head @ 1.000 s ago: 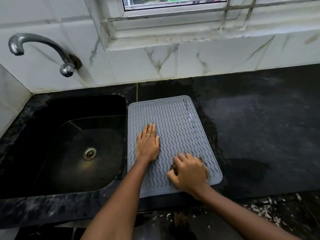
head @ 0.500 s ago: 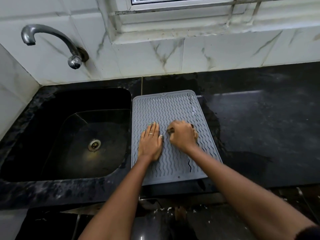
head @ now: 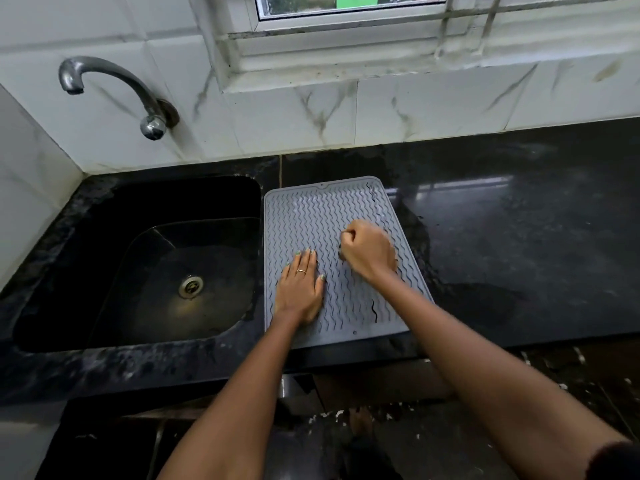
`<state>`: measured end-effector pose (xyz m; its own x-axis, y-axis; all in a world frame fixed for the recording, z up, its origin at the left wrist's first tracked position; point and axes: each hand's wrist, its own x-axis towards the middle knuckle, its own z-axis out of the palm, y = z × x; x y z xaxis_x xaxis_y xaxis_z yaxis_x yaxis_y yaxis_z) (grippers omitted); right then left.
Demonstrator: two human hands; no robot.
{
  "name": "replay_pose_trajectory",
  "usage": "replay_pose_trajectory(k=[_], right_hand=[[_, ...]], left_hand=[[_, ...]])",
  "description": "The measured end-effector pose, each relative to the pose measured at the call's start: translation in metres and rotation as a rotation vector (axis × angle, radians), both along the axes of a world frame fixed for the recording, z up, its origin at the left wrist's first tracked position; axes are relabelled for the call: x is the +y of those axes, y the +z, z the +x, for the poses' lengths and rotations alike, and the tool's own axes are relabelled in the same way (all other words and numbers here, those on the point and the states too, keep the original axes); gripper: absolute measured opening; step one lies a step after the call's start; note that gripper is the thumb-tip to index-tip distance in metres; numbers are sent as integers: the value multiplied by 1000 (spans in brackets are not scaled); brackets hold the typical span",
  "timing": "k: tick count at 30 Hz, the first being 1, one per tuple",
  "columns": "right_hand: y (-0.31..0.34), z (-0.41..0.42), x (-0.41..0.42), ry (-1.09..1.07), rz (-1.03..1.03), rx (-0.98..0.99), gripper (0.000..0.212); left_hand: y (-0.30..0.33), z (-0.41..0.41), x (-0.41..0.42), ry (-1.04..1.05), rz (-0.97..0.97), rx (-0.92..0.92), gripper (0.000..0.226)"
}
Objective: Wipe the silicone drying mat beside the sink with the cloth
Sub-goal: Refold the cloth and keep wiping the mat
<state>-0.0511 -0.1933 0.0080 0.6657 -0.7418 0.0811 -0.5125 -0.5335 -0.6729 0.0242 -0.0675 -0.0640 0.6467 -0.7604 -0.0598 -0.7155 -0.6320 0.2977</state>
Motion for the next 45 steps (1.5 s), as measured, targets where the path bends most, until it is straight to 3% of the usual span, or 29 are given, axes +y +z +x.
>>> replay_pose_trajectory(k=[3, 9, 12, 15, 18, 20, 23, 25, 27, 31, 34, 36, 38, 41, 45], right_hand=[[-17, 6, 4, 129, -168, 323, 30], [-33, -69, 64, 218, -333, 186, 16], [-26, -107, 78, 280, -277, 205, 9], [-10, -103, 75, 181, -130, 254, 5], [4, -72, 67, 20, -54, 53, 8], [6, -50, 59, 52, -74, -8, 18], [-6, -40, 57, 178, -162, 184, 38], [-22, -54, 67, 237, -332, 309, 32], [-31, -76, 82, 257, -375, 301, 25], [-30, -111, 95, 288, -292, 247, 22], [-9, -96, 66, 185, 71, 281, 13], [11, -75, 38, 42, 410, 140, 12], [32, -52, 14, -68, 507, -51, 11], [62, -9, -13, -94, 477, -259, 12], [77, 66, -44, -23, 296, -385, 19]], left_hand=[[-1, -9, 10, -5, -11, 9, 56], [-2, -17, 22, -21, -23, 11, 55], [-1, -20, 23, -17, -19, 21, 56], [-1, -27, 26, -8, -2, 5, 58], [-1, -30, 27, -7, -11, 3, 59], [-2, -31, 29, -12, -16, 16, 58], [-3, -32, 32, -13, -22, 3, 58], [-3, -34, 32, -8, -27, -5, 59], [-2, -33, 32, -7, -40, -5, 59], [2, -35, 32, 11, -64, -1, 60], [11, -36, 25, 75, -81, -3, 58], [22, -27, 14, 124, -110, -16, 48], [34, -10, 1, 186, -161, 9, 37], [47, 24, -22, 255, -226, 90, 35], [58, 76, -60, 247, -172, 141, 42]])
